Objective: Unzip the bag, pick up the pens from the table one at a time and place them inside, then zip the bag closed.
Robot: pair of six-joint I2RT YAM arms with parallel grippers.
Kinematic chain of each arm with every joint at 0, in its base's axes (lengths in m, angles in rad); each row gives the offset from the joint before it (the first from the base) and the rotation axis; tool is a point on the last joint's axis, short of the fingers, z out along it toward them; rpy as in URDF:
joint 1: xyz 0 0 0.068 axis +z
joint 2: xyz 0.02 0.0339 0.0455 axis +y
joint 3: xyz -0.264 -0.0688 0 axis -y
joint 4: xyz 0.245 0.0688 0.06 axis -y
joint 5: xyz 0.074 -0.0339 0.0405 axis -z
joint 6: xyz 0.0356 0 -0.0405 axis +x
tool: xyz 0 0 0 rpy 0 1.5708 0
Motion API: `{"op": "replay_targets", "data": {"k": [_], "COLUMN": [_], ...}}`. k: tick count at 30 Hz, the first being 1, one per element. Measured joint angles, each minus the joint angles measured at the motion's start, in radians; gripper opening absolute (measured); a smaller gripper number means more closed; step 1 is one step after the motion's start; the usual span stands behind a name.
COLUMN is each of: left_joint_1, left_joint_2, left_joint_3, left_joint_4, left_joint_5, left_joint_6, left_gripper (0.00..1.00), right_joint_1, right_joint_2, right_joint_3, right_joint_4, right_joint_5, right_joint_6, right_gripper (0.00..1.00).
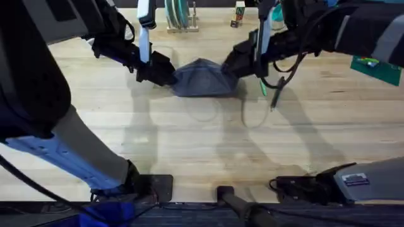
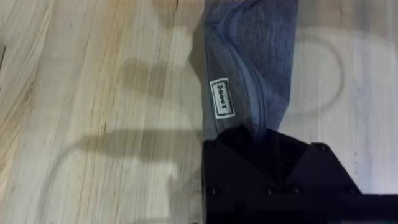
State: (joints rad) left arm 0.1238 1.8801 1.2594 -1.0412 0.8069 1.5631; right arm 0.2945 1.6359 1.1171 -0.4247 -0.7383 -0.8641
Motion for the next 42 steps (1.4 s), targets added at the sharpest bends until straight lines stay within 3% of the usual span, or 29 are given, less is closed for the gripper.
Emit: {"op": "replay_targets", "data": {"k": [8, 22, 32, 42], "left_joint_1": [-0.01, -0.01, -0.015, -0.019], "left_joint_2": [0.0, 0.0, 0.0, 0.0], "left_joint_3": [0.0, 0.0, 0.0, 0.0], "left_joint_4": [-0.005, -0.005, -0.005, -0.005], "left_joint_5": [0.019, 0.021, 0.033, 0.033], "left_joint_6": [0.0, 0.0, 0.0, 0.0], "left_gripper": [0.042, 0.042, 0.042, 0.042], "right_joint_1": [-0.005, -0.007, -0.071, -0.037], "right_joint_2": [0.0, 0.0, -0.061, -0.064], "right_joint_3": [0.0, 0.0, 0.0, 0.0], "right_joint_4": [-0.128, -0.135, -0.182, -0.171], "right_joint_5": [0.096, 0.133, 0.148, 0.172], "right_joint_6": [-0.031, -0.034, -0.033, -0.033], "right_gripper": [0.031, 0.031, 0.031, 0.033]}}
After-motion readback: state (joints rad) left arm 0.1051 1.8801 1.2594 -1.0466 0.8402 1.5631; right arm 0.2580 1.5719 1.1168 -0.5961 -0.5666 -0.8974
